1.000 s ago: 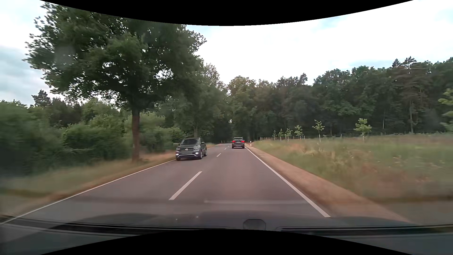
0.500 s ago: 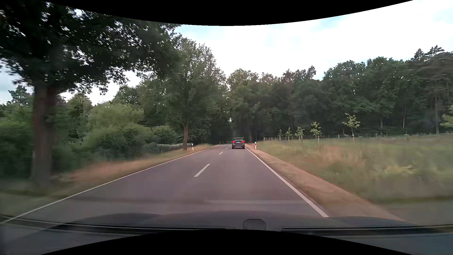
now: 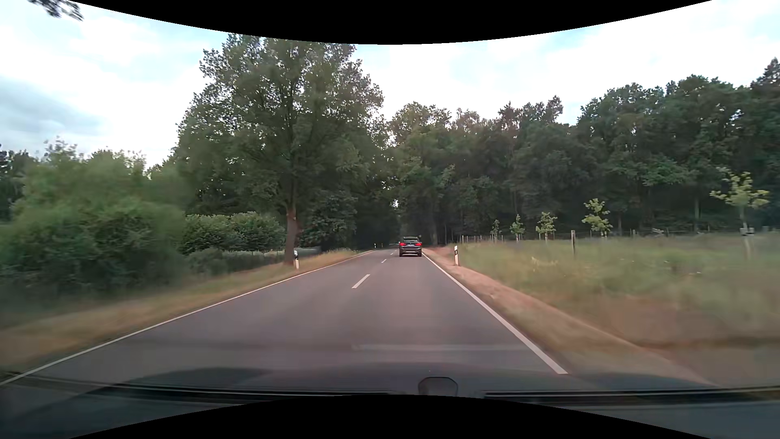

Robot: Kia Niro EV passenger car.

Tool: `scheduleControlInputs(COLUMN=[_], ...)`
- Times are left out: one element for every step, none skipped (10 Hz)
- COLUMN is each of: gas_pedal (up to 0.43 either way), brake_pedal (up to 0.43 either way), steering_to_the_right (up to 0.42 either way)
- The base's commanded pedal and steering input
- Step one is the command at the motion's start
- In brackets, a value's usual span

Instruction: Follow the waypoints while adhering to traffic rules and regulations

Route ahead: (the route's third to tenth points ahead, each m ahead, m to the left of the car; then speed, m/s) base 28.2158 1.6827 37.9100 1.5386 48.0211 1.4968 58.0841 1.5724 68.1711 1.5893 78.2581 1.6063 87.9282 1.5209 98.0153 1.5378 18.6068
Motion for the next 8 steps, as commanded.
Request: scheduleControlInputs(gas_pedal=[0.118, 0.087, 0.087, 0.087, 0.118, 0.13, 0.13, 0.13], brake_pedal=[0.0, 0.0, 0.0, 0.0, 0.0, 0.0, 0.0, 0.0], steering_to_the_right=[-0.003, -0.003, -0.003, -0.003, -0.003, -0.003, -0.003, -0.003])
